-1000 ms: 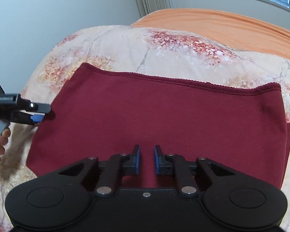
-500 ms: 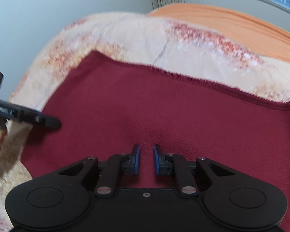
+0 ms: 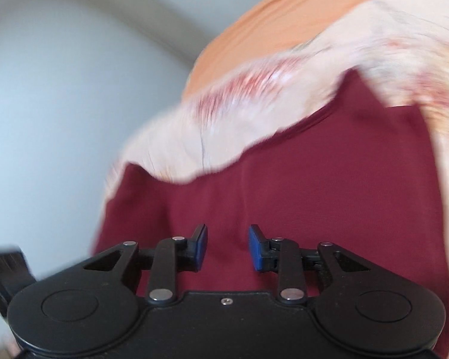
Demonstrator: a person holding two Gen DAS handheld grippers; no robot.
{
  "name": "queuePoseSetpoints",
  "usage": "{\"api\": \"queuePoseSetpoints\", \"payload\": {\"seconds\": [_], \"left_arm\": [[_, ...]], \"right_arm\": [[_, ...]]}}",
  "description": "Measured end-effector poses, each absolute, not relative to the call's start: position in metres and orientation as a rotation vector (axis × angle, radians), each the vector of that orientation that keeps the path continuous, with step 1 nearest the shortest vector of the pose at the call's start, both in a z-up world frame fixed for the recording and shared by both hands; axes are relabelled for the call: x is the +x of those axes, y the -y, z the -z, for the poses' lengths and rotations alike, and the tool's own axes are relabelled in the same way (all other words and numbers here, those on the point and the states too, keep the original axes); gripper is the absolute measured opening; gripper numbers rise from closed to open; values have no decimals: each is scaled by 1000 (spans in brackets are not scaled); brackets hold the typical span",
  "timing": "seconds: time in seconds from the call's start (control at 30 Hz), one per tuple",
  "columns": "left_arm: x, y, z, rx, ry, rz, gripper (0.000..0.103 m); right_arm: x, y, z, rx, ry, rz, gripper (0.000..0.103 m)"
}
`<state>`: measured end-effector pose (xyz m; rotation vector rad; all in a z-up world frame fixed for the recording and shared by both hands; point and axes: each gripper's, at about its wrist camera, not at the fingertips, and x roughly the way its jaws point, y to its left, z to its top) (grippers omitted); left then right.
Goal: Fold small clothes
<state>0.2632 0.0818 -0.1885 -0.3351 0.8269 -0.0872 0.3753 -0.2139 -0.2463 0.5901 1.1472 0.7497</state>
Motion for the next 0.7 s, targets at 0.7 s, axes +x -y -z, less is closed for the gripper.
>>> {"api": "queuePoseSetpoints", "payload": {"seconds": [0.7], "left_arm": [[284, 82, 224, -13, -885, 153, 22]], "right_arm": [[414, 230, 264, 700, -1287, -722, 69]]}}
